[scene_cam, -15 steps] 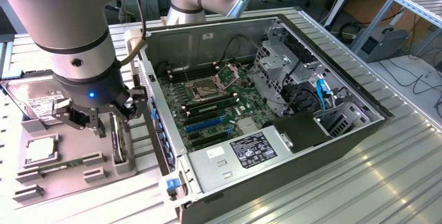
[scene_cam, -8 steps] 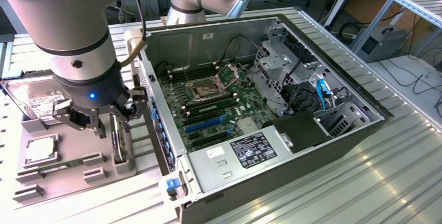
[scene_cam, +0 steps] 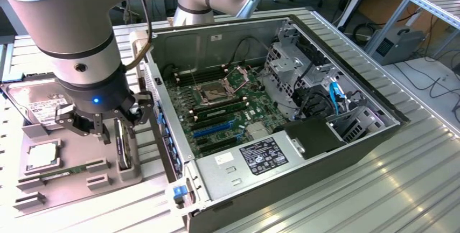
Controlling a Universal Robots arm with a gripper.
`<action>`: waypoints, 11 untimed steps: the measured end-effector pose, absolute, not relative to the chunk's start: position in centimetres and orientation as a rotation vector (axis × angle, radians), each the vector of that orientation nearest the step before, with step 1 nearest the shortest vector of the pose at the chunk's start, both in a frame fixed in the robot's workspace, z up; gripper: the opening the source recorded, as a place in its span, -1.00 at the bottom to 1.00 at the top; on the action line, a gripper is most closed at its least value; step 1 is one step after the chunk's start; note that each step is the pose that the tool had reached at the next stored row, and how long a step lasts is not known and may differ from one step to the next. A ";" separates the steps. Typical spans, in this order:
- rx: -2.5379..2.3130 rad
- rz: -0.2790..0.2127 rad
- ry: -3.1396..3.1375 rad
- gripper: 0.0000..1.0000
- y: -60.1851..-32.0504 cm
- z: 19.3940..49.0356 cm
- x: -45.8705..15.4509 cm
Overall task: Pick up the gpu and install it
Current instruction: 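Pick up the gpu and move the gpu toward the slot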
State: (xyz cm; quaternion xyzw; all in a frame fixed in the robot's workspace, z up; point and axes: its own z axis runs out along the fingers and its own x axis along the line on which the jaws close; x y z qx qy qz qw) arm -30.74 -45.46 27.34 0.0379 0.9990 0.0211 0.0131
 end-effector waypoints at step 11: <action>0.118 0.066 3.113 -0.04 -45.5 27.1 -30.7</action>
